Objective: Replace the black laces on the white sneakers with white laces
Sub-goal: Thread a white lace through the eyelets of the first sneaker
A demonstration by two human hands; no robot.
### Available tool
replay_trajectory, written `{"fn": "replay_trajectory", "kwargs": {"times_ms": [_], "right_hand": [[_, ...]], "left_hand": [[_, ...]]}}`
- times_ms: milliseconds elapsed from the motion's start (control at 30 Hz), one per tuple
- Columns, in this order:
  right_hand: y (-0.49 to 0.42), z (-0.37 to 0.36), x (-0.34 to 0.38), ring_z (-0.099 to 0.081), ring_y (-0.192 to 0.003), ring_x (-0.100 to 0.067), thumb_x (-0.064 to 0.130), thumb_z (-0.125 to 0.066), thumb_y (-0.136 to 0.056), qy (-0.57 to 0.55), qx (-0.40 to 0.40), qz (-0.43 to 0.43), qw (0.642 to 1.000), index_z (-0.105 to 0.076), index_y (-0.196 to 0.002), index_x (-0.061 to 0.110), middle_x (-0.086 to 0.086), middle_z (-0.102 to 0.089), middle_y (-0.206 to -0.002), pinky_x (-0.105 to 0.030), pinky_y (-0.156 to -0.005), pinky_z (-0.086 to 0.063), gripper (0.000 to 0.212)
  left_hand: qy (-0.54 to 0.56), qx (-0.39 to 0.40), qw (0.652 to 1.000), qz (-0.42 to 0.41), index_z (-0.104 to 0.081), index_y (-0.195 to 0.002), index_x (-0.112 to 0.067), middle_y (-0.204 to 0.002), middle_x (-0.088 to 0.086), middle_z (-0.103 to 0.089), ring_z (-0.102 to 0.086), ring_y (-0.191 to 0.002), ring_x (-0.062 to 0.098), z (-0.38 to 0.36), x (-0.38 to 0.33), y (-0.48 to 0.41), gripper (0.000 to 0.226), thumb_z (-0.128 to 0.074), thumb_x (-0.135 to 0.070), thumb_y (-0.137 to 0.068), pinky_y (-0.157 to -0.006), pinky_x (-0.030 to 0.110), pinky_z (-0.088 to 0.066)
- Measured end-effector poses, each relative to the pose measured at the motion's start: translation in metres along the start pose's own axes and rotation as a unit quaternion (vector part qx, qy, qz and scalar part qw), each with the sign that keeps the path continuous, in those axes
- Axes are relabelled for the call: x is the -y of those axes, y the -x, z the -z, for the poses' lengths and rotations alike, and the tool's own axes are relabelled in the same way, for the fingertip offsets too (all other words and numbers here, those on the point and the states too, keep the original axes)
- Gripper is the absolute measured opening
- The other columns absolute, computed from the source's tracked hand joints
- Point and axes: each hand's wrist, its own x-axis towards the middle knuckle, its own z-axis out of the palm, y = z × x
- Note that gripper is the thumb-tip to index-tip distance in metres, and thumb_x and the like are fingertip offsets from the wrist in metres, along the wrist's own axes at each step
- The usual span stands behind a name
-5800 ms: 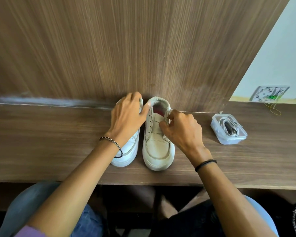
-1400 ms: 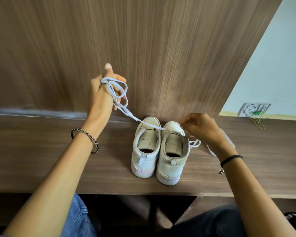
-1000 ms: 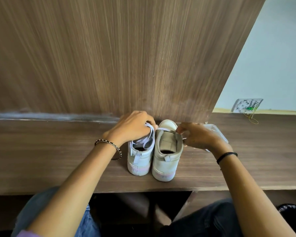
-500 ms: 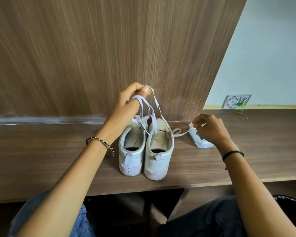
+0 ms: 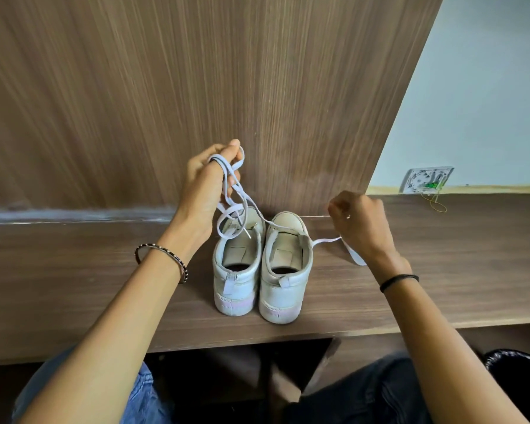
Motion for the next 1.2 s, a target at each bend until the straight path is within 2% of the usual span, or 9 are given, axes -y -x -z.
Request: {"fn": "replay_trajectory", "kwargs": {"times_ms": [200, 333, 433, 533, 633, 733, 867, 1033, 1200], "right_hand": [[0.007, -0.012, 0.004, -0.064, -0.112, -0.036, 0.011, -0.066, -0.087, 0.17, 0.243, 0.004, 0.955, -0.066, -0.128, 0.015, -0.011, -0.068, -0.122, -0.041, -0.079, -0.053, 0.041], [0.009, -0.023, 0.002, -0.068, -0.096, -0.043, 0.003, -0.056, -0.091, 0.227, 0.192, -0.031, 0.954, -0.069, -0.105, 0.004, -0.017, -0.067, -0.099, -0.04, -0.067, -0.047, 0.02], [0.003, -0.017, 0.01, -0.067, -0.082, -0.043, 0.011, -0.059, -0.092, 0.098, 0.049, -0.025, 0.994, -0.071, -0.087, 0.011, -0.015, -0.069, -0.083, -0.039, -0.062, -0.05, 0.014], [0.009, 0.001, 0.042, -0.071, -0.076, -0.015, 0.028, -0.073, -0.094, -0.121, -0.045, 0.048, 0.991, -0.078, -0.09, 0.018, 0.002, -0.076, -0.082, -0.027, -0.073, -0.055, 0.012], [0.018, 0.01, 0.07, -0.073, -0.083, -0.002, 0.025, -0.077, -0.093, -0.294, 0.019, 0.074, 0.953, -0.08, -0.101, 0.017, 0.008, -0.079, -0.089, -0.02, -0.082, -0.057, 0.012], [0.022, 0.003, 0.078, -0.075, -0.094, -0.01, 0.013, -0.073, -0.094, -0.353, 0.102, 0.087, 0.926, -0.078, -0.111, 0.015, 0.005, -0.078, -0.102, -0.03, -0.088, -0.059, 0.018], [0.02, -0.001, 0.07, -0.065, -0.087, -0.008, 0.026, -0.064, -0.085, -0.25, 0.058, 0.092, 0.962, -0.071, -0.118, 0.018, 0.005, -0.065, -0.103, -0.022, -0.076, -0.049, 0.034], [0.022, -0.008, 0.041, -0.056, -0.123, -0.028, 0.034, -0.07, -0.084, 0.042, 0.285, 0.029, 0.957, -0.06, -0.134, 0.016, -0.007, -0.059, -0.132, -0.039, -0.096, -0.049, 0.054], [0.024, -0.018, 0.033, -0.059, -0.077, -0.035, 0.011, -0.065, -0.076, 0.08, 0.202, -0.025, 0.976, -0.059, -0.077, -0.001, -0.014, -0.06, -0.079, -0.036, -0.056, -0.046, 0.014]], "left_hand": [[-0.049, -0.001, 0.999, -0.023, -0.066, -0.083, -0.013, -0.057, -0.008, -0.05, -0.039, -0.048, 0.005, 0.0, 0.003, -0.001, 0.023, -0.063, -0.028, -0.1, -0.044, 0.012, -0.032], [-0.039, -0.007, 0.999, -0.02, -0.065, -0.087, -0.009, -0.056, -0.006, -0.048, -0.039, -0.046, 0.005, 0.001, 0.003, -0.003, 0.022, -0.062, -0.026, -0.1, -0.041, 0.013, -0.031], [-0.099, 0.003, 0.995, -0.017, -0.067, -0.09, -0.009, -0.051, -0.007, -0.049, -0.044, -0.044, 0.003, 0.002, 0.01, -0.004, 0.021, -0.063, -0.027, -0.1, -0.043, 0.013, -0.034], [-0.183, 0.114, 0.976, -0.021, -0.07, -0.107, -0.014, -0.072, -0.012, -0.066, -0.059, -0.059, -0.005, 0.003, 0.017, -0.003, 0.015, -0.073, -0.021, -0.094, -0.056, 0.012, -0.044], [-0.266, 0.25, 0.931, 0.012, -0.066, -0.114, -0.022, -0.098, 0.0, -0.075, -0.069, -0.081, 0.002, 0.002, 0.026, 0.0, 0.035, -0.082, -0.014, -0.084, -0.07, 0.024, -0.053], [-0.383, 0.223, 0.895, -0.04, -0.069, -0.097, -0.016, -0.082, 0.01, -0.072, -0.065, -0.071, 0.02, -0.001, 0.037, 0.0, 0.021, -0.061, -0.009, -0.079, -0.064, 0.036, -0.048], [-0.442, 0.122, 0.889, -0.014, -0.063, -0.079, -0.006, -0.063, -0.001, -0.05, -0.045, -0.058, 0.015, 0.002, 0.04, -0.004, 0.038, -0.052, -0.033, -0.103, -0.059, 0.031, -0.034], [-0.383, 0.026, 0.923, -0.015, -0.065, -0.082, 0.002, -0.062, 0.001, -0.06, -0.046, -0.05, 0.013, 0.02, 0.033, -0.016, 0.057, -0.046, -0.047, -0.105, -0.061, 0.03, -0.037], [-0.349, 0.013, 0.937, -0.005, -0.071, -0.085, -0.003, -0.055, -0.01, -0.061, -0.053, -0.051, 0.005, 0.032, 0.027, -0.018, 0.045, -0.051, -0.037, -0.105, -0.061, 0.028, -0.04]]}}
